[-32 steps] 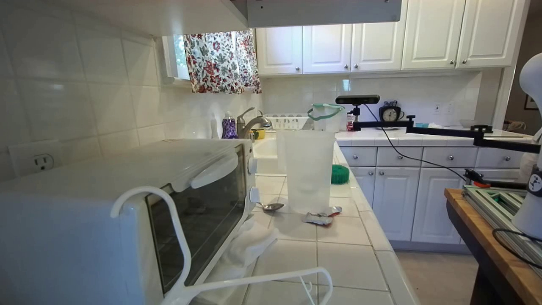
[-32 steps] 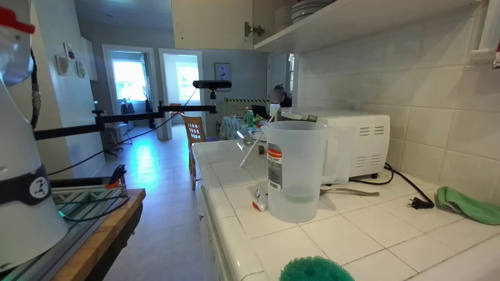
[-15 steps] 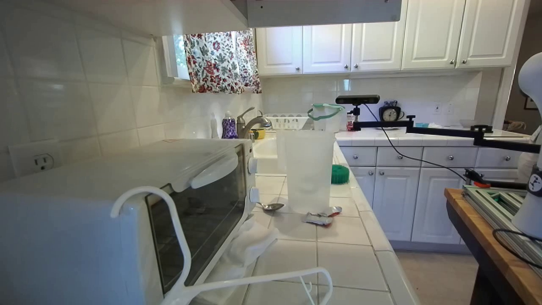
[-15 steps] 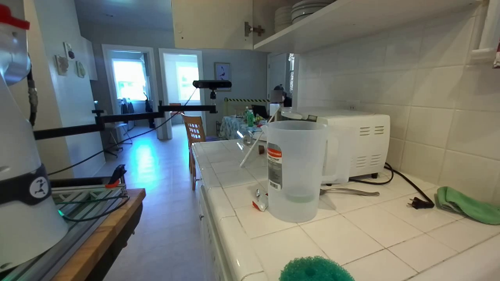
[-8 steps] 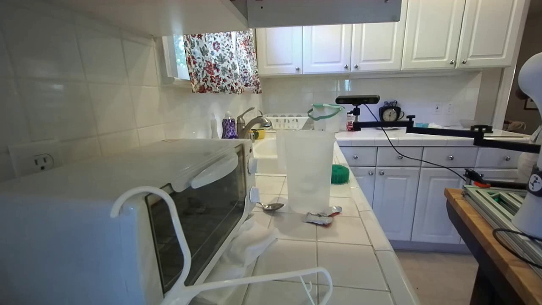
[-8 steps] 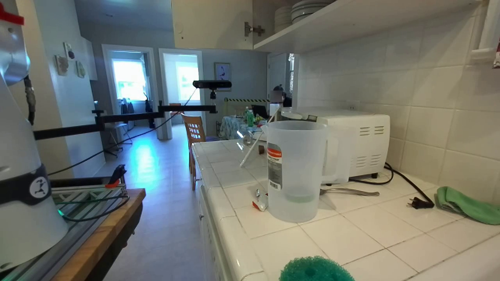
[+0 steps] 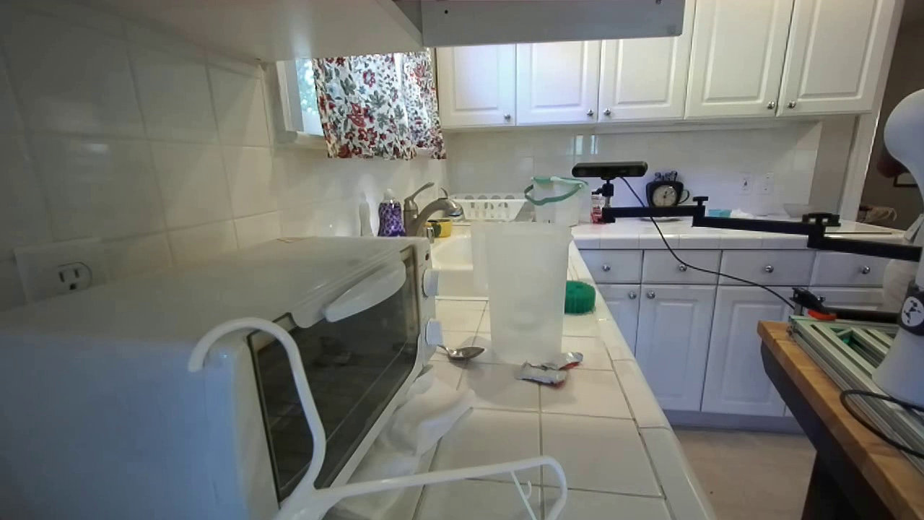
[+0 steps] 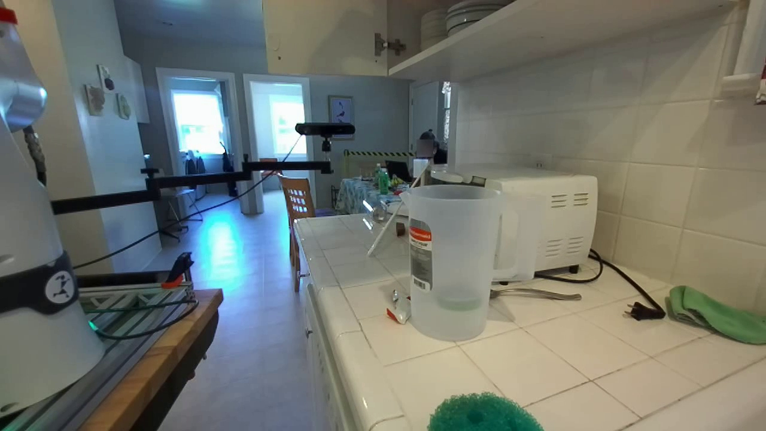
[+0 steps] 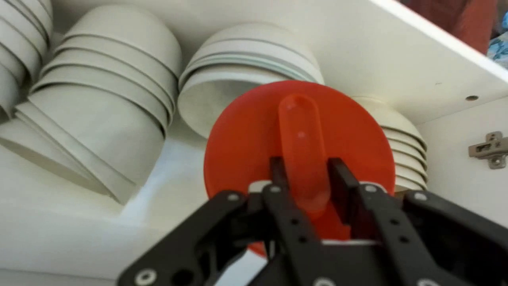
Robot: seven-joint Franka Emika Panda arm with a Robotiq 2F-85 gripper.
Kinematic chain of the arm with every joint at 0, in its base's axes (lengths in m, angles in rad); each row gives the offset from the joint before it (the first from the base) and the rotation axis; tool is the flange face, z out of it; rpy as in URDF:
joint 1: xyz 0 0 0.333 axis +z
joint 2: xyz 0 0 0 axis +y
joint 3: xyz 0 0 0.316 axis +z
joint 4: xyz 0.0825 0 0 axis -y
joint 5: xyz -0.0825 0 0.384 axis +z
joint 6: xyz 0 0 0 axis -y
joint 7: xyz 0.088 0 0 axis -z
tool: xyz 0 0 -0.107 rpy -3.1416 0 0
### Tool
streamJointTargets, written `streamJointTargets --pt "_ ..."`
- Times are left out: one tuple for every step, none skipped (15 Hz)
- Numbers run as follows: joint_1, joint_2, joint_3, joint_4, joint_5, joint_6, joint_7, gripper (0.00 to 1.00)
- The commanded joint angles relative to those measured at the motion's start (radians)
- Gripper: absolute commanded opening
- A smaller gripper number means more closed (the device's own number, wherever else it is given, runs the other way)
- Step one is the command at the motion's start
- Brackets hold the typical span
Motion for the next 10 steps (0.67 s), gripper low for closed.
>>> streamJointTargets --pt "0.001 -0.119 -0.02 -0.147 0.141 -0.077 -0.056 0.08" --pt "0.004 -0.146 -0.028 -0.176 0.185 -0.113 -0.067 0.08" --pt "0.005 -0.168 -0.037 -0.2 0.218 -0.146 -0.076 0.08" --pt "-0.027 -0.189 -0.016 -0.216 0.242 -0.186 -0.08 0.08" --pt "-0.032 -0.211 -0.024 -0.242 0.261 -0.22 -0.085 0.08" --pt "-0.039 -0.231 -0.031 -0.267 0.279 -0.252 -0.089 0.08" --pt "-0.049 -0.246 -0.037 -0.285 0.291 -0.294 -0.084 0.08" --pt "-0.059 -0.262 -0.045 -0.312 0.301 -0.323 -0.08 0.08" --pt "-0.069 -0.275 -0.054 -0.333 0.308 -0.359 -0.079 0.08" --pt "-0.08 -0.285 -0.063 -0.353 0.311 -0.387 -0.08 0.08"
